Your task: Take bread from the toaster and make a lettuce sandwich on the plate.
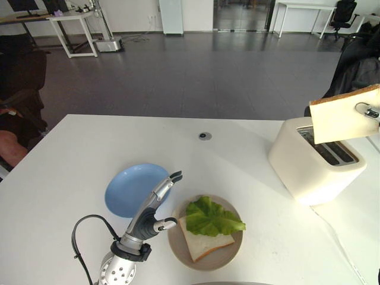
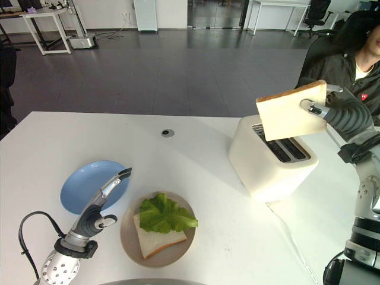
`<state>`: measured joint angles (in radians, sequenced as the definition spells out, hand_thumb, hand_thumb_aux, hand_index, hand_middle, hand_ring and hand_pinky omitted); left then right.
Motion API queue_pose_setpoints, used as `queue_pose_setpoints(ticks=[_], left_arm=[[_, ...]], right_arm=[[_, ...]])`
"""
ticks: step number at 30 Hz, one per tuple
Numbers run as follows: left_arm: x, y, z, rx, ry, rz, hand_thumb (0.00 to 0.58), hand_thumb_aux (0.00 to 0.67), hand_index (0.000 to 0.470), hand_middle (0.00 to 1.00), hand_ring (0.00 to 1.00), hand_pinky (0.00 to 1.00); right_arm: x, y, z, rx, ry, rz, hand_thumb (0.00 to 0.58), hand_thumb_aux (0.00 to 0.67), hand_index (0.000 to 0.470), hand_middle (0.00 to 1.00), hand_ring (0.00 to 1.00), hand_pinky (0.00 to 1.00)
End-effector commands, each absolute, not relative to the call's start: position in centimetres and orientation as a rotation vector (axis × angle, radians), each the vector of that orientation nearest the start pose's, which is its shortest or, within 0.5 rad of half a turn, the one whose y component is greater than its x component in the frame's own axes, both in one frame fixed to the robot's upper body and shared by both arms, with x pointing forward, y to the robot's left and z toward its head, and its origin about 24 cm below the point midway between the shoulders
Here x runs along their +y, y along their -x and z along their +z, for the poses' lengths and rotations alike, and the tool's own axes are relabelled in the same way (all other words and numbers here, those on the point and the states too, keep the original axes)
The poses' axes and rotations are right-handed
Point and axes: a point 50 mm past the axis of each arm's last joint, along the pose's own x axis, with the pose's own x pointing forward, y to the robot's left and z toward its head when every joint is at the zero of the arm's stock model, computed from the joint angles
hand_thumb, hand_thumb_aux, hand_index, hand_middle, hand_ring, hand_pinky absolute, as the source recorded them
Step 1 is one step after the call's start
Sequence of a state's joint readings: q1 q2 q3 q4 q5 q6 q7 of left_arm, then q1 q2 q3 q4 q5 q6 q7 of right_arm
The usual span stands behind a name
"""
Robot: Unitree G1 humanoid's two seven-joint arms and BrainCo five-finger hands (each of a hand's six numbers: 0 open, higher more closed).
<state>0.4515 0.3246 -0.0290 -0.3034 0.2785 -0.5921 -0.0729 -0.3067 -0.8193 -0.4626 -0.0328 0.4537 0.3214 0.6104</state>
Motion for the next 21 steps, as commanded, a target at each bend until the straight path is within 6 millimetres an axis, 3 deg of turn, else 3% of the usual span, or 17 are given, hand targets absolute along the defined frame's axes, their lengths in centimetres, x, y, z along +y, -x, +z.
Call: queue_pose_setpoints(ticks=[1,6,9,14,21], left_arm=[[17.3,-15.4,7.6,-0.423,-0.589,-0.287,0.0,0.0,0.0,0.0,0.0,0.0],[17.3,-15.3,9.6,-0.551,-0.699,-0.297,0.0,0.0,0.0,0.0,0.0,0.0],[17.5,-14.9,11.0,-0.649,-0.791,-0.284,0.0,0.0,0.0,0.0,0.0,0.0],[17.8,-13.5,12.9,-0.786,-0.931,-0.227,0.0,0.0,0.0,0.0,0.0,0.0],[16.3,-12.1,12.7,-0.836,-1.03,-0.304,0.0,0.0,0.0,0.0,0.0,0.0]], right_arm=[[-29.2,-26.1,24.3,-0.23,0.257,0.409,0.58,0.67,0.47,0.0,0.0,0.0],[-20.9,-25.0,20.4,-0.035,0.259,0.903,0.58,0.67,0.47,0.0,0.0,0.0],[-17.7,-24.3,18.4,0.075,0.21,1.083,0.58,0.67,0.47,0.0,0.0,0.0],[-13.5,-24.4,15.1,0.223,0.167,1.244,0.58,0.67,0.47,0.0,0.0,0.0],[-10.2,-23.2,11.6,0.45,0.126,1.388,0.58,0.67,0.47,0.0,0.0,0.0]])
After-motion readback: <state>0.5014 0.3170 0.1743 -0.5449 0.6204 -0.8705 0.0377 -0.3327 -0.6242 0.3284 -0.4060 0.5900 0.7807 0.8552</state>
